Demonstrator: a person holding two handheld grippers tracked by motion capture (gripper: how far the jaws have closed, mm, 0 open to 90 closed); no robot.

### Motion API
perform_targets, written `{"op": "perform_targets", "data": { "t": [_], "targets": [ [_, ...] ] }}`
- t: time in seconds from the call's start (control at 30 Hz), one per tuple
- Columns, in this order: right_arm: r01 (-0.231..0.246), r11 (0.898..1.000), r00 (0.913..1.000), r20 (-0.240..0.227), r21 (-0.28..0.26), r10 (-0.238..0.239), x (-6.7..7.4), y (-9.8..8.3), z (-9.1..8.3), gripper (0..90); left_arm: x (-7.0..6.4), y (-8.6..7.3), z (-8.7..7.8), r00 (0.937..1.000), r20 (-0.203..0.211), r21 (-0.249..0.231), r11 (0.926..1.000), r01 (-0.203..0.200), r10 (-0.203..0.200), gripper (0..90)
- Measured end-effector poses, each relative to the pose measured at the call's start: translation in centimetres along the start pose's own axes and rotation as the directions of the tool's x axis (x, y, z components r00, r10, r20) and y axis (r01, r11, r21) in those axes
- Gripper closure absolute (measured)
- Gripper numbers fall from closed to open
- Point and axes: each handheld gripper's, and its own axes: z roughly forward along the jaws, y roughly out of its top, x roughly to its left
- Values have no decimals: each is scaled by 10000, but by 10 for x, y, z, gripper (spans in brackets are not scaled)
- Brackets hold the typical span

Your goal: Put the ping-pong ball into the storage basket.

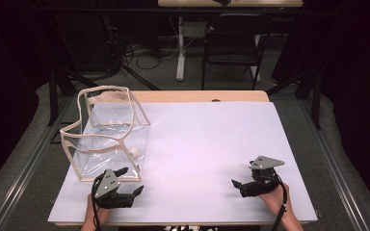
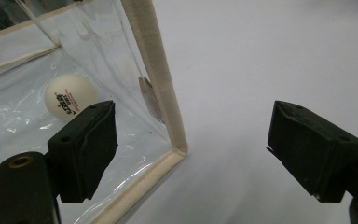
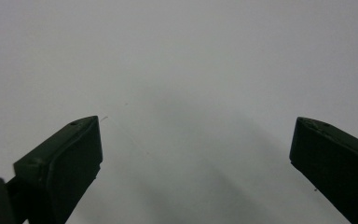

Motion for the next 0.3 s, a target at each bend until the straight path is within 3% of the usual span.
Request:
{"op": "perform_targets", "data": {
  "t": [0.3],
  "targets": [
    [-112,9998,9999,59,-174,113,1,-5,-4,0,1,0,1,10000,26,71,10000,12,-12,162]
  ]
}}
